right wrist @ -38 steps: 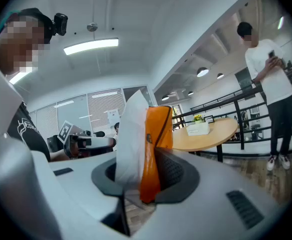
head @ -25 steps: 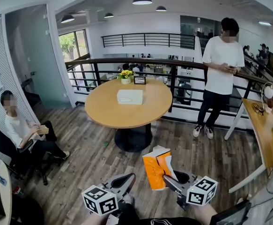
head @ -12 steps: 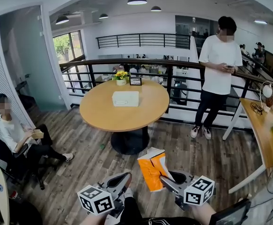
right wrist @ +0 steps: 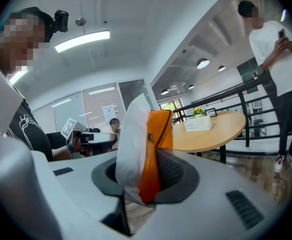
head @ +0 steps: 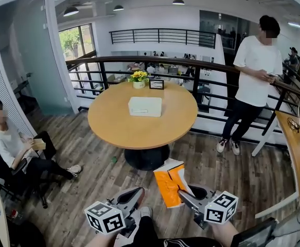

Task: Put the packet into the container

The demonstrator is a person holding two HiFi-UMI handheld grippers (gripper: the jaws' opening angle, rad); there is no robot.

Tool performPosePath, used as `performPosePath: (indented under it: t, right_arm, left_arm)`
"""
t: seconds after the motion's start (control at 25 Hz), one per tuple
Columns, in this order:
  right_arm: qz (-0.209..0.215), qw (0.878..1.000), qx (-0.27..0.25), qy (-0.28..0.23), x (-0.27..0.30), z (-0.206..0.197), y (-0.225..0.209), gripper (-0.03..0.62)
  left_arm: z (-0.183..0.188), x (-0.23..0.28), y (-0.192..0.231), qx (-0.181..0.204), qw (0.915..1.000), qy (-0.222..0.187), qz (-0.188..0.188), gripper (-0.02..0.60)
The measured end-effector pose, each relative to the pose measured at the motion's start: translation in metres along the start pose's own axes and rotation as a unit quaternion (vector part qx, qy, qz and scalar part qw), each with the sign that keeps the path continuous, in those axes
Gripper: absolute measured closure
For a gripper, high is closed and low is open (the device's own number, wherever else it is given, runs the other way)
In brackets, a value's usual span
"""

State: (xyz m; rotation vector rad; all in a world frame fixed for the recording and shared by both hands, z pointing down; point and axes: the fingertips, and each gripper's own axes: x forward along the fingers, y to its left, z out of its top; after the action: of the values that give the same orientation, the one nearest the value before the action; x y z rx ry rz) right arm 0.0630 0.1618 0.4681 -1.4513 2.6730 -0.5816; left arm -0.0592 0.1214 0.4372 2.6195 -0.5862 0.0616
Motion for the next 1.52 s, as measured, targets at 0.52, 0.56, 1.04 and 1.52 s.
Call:
performPosePath:
  t: [0.52,0.56,1.04,1.52]
  right_arm:
    - [-0.009,0.999,0.028,0.014,0.153,0.061,-0.104,0.482]
    - [-0.011,1.000,0.026,0.014,0.164,0.068,-0.111,0.482]
    - [-0.035,0.999,-0.013,0.019,0.221,0.122,-0.149,0.482]
    - [0.001,1.000,-0.003,0.026,0.252,0.141,-0.198,0.482]
  left_arm:
    - [0.087,0.097,0.152,0.011,0.9994,0.031,-0.007,0.577]
    - [0.097,0.103,0.163,0.014,0.9994,0.032,-0.009,0.577]
    - [0.147,0.150,0.220,0.016,0.9986,0.027,-0.043,0.577]
    - [0.157,0.196,0.252,0.020,0.9982,0.053,-0.019,0.577]
